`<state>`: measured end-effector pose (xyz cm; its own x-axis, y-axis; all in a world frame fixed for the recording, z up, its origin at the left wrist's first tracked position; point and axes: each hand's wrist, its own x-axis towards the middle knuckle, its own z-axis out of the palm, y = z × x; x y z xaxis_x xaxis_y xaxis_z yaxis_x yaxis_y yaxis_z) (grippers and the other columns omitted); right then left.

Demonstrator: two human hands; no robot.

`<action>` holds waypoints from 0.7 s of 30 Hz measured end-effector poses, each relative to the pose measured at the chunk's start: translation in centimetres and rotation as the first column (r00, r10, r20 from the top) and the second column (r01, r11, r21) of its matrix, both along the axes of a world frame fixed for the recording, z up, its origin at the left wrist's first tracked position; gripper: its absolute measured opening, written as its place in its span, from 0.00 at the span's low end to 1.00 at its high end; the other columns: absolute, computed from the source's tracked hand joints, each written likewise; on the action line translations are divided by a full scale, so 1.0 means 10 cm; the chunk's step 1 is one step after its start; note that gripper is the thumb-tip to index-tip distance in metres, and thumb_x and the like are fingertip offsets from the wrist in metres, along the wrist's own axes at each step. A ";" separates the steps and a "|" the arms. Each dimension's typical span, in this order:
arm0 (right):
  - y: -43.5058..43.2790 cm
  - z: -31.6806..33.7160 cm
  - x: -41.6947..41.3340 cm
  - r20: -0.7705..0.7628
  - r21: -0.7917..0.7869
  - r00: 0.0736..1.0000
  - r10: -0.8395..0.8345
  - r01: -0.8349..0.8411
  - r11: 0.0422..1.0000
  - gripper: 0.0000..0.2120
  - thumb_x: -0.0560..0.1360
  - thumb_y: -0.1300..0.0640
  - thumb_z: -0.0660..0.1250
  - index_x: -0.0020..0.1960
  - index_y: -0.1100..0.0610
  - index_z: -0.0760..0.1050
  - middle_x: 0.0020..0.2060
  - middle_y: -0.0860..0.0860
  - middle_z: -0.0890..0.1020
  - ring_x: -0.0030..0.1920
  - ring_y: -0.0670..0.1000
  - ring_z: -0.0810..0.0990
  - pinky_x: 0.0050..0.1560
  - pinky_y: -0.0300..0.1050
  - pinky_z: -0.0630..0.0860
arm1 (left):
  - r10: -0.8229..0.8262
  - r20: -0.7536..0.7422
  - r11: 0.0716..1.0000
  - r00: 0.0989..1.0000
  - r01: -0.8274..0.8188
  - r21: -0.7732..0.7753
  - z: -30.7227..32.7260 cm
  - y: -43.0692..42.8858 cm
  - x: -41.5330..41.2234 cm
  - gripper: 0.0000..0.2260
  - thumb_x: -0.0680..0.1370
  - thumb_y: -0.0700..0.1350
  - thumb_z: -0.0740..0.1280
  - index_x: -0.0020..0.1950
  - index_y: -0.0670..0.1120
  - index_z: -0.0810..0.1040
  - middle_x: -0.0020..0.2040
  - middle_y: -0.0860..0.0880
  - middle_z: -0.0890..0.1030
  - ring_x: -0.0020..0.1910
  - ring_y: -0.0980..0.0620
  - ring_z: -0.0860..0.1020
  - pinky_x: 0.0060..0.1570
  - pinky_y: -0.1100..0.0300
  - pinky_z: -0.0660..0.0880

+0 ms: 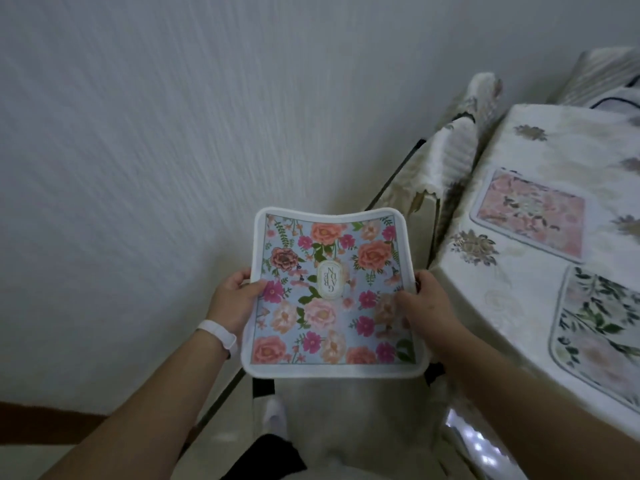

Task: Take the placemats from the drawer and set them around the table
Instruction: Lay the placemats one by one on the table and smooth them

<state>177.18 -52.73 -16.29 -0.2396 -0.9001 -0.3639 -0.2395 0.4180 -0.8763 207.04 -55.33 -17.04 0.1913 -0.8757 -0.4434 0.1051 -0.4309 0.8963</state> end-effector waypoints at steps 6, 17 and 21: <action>-0.81 0.02 -0.07 -0.054 -0.015 0.993 -0.109 0.108 0.994 0.08 0.75 0.58 0.66 0.50 0.48 0.71 0.45 0.50 0.83 0.39 0.51 0.85 0.29 0.42 0.80 | -0.122 -0.029 0.992 0.992 0.121 -0.016 0.00 -1.09 -0.09 0.05 0.75 0.41 0.72 0.49 0.46 0.78 0.43 0.38 0.85 0.40 0.37 0.84 0.40 0.44 0.81; -2.46 0.26 -0.12 -0.186 -0.062 0.925 -0.332 0.326 0.943 0.09 0.74 0.59 0.65 0.53 0.50 0.72 0.43 0.50 0.82 0.37 0.53 0.84 0.26 0.42 0.77 | -0.368 0.017 0.929 0.930 0.368 -0.049 0.13 -3.43 -0.43 0.05 0.75 0.41 0.71 0.49 0.47 0.80 0.40 0.41 0.85 0.37 0.40 0.84 0.40 0.47 0.82; -2.71 0.37 -0.26 -0.152 -0.081 0.890 -0.430 0.423 0.903 0.10 0.75 0.60 0.65 0.55 0.50 0.72 0.45 0.51 0.82 0.38 0.53 0.84 0.29 0.45 0.80 | -0.462 0.043 0.883 0.886 0.464 -0.075 0.19 -3.99 -0.76 0.06 0.74 0.40 0.71 0.50 0.46 0.80 0.39 0.43 0.85 0.36 0.43 0.84 0.35 0.53 0.81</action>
<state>174.54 -79.80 -12.62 -0.6563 -0.7121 -0.2494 -0.1869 0.4737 -0.8606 199.45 -95.26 -15.12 -0.2357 -0.8993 -0.3683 -0.1099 -0.3518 0.9296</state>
